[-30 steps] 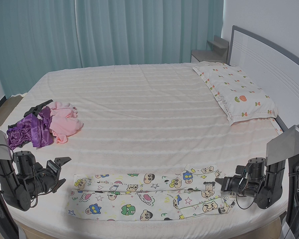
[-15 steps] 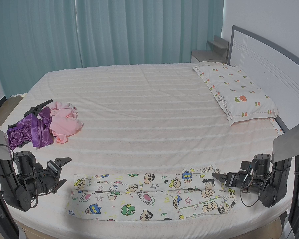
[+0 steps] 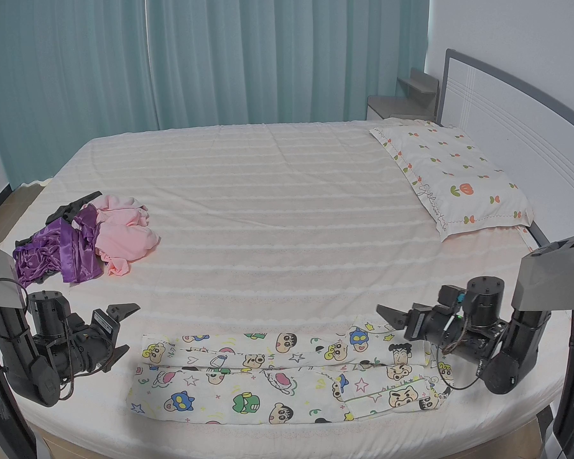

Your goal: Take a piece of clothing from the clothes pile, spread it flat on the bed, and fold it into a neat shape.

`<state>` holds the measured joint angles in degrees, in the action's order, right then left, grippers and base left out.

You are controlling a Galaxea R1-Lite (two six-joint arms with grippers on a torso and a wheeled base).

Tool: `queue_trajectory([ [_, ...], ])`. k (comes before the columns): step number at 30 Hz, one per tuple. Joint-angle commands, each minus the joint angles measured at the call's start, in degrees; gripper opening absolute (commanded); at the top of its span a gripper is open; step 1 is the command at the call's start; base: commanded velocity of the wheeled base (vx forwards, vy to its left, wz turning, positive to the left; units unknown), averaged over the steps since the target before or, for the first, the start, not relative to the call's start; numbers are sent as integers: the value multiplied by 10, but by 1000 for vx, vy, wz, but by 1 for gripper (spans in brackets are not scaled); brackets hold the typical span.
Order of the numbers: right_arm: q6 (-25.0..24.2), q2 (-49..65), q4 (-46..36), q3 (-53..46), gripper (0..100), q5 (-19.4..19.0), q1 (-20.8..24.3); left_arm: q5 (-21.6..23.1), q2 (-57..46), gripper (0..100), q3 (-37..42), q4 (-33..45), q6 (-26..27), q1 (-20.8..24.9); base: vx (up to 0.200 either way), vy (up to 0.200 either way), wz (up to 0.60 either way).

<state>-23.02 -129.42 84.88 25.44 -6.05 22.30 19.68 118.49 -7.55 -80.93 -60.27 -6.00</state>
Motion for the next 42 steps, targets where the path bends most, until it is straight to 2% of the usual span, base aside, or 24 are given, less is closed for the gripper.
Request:
queue_trajectory([
  [1,-71,-51,-76,117,100,23,97,0,0,100,2,0,0,1,0,0,0],
  [5,-101,-84,-111,166,100,34,136,0,1,100,2,0,0,1,0,0,0],
  [9,-101,-111,-129,190,100,35,156,0,1,100,1,0,0,1,0,0,0],
  [15,-101,-132,-149,214,100,36,166,0,2,100,1,0,0,1,0,0,0],
  [19,-101,-135,-192,233,100,36,166,0,2,100,2,0,0,1,0,0,0],
  [29,-100,-117,-229,223,100,37,183,0,1,100,2,0,0,1,0,0,0],
  [34,-99,-107,-228,201,100,61,193,0,1,100,2,0,0,1,0,0,0],
  [42,-97,-98,-241,181,100,63,193,-1,1,100,3,0,0,1,0,0,0],
])
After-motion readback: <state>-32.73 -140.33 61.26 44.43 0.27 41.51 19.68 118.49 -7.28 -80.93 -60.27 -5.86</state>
